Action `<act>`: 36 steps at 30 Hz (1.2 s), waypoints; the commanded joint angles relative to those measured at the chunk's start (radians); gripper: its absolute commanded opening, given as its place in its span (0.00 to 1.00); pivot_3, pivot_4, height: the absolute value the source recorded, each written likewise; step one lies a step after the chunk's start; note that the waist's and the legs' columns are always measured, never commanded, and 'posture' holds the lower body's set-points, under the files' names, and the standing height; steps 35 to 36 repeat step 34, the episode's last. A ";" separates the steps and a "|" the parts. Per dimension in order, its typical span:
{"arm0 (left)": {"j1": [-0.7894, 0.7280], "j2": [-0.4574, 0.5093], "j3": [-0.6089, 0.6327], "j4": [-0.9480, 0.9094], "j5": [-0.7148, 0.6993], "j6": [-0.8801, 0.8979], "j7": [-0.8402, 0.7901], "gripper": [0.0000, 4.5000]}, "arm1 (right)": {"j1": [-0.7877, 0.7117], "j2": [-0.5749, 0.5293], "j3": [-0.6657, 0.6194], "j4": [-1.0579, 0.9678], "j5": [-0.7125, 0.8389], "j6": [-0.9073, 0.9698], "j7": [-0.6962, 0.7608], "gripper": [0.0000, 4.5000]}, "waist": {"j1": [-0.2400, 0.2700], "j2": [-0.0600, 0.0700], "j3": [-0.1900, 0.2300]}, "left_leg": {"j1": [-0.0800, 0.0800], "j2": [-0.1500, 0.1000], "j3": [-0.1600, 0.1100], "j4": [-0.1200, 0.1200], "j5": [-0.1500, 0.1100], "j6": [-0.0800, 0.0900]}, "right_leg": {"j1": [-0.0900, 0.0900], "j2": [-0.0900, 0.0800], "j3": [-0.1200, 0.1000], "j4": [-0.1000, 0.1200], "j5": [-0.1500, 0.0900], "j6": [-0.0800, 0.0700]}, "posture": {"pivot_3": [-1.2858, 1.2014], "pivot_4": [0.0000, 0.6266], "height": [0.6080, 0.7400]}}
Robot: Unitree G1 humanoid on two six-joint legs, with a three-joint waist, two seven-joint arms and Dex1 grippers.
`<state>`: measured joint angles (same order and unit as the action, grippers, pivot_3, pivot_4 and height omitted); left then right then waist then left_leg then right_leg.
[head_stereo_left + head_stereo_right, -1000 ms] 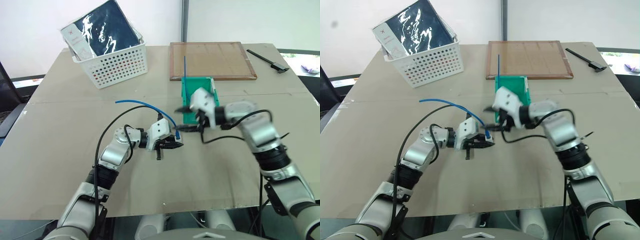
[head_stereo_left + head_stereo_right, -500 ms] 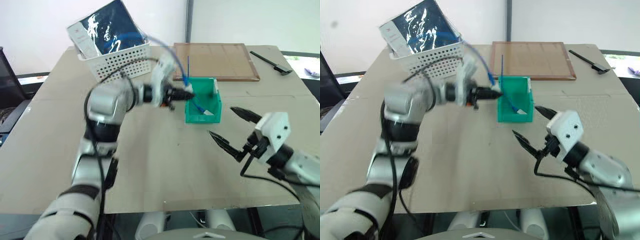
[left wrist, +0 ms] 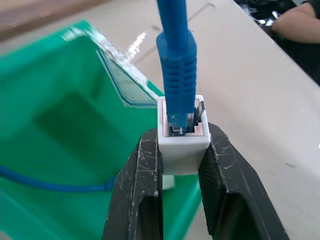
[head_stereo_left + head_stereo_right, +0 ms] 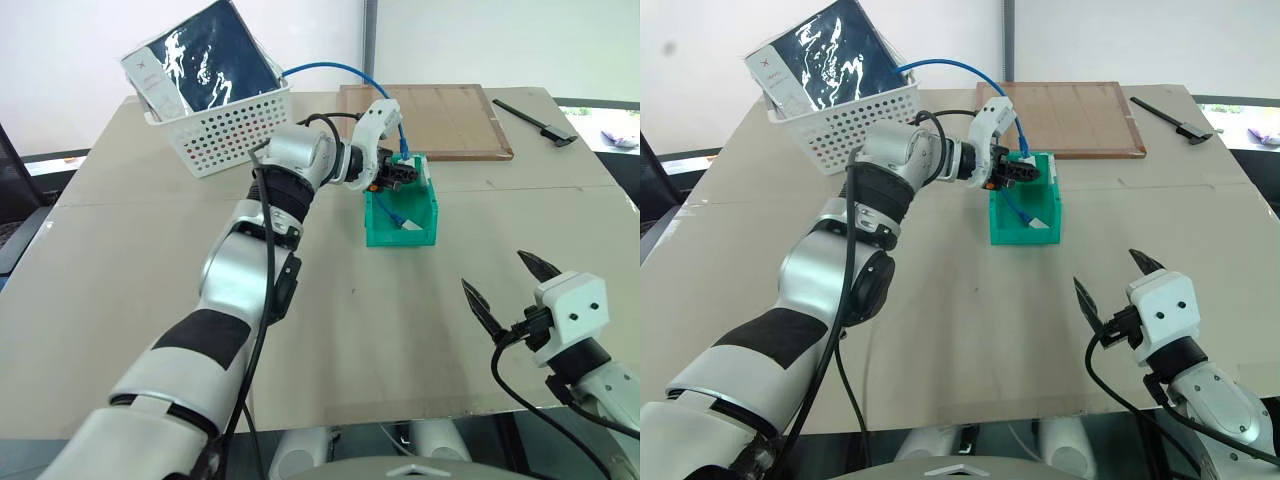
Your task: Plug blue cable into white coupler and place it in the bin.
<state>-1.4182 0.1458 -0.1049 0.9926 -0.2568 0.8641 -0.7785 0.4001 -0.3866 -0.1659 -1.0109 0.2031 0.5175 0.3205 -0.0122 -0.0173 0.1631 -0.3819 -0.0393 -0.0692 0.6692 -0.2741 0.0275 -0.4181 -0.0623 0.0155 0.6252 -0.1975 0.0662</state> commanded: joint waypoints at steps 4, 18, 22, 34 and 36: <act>-0.018 0.032 0.062 -0.059 -0.028 0.097 -0.021 0.96 | -0.059 -0.028 -0.051 -0.036 0.067 0.011 -0.013 1.00 | -0.004 -0.001 0.002 | 0.000 0.000 0.000 0.000 0.000 0.000 | 0.000 0.000 0.000 0.000 0.000 0.000 | 0.52 0.24 1.00; 0.704 0.244 0.232 -1.099 -0.234 0.063 -0.072 0.98 | -0.377 -0.194 -0.221 0.210 0.402 0.090 0.179 1.00 | 0.022 0.000 0.004 | 0.000 0.007 0.003 0.000 0.002 -0.004 | -0.001 0.000 0.003 0.001 0.003 -0.005 | 0.52 0.24 1.00; 0.893 0.291 0.288 -1.222 -0.255 -0.043 -0.083 0.98 | -0.391 -0.252 -0.217 0.288 0.390 0.070 0.233 1.00 | 0.023 0.000 0.004 | 0.001 0.006 0.006 0.000 0.000 -0.001 | -0.001 -0.001 0.004 -0.001 0.003 -0.006 | 0.52 0.24 1.00; 1.469 0.477 0.402 -1.386 -0.271 -0.299 -0.192 0.98 | -0.162 -0.362 -0.319 0.425 0.340 -0.040 0.436 1.00 | 0.028 0.000 0.004 | 0.001 0.007 0.007 0.000 -0.001 0.002 | 0.000 -0.002 0.003 -0.001 0.001 -0.009 | 0.52 0.24 1.00; 1.469 0.477 0.402 -1.386 -0.271 -0.299 -0.192 0.98 | -0.162 -0.362 -0.319 0.425 0.340 -0.040 0.436 1.00 | 0.028 0.000 0.004 | 0.001 0.007 0.007 0.000 -0.001 0.002 | 0.000 -0.002 0.003 -0.001 0.001 -0.009 | 0.52 0.24 1.00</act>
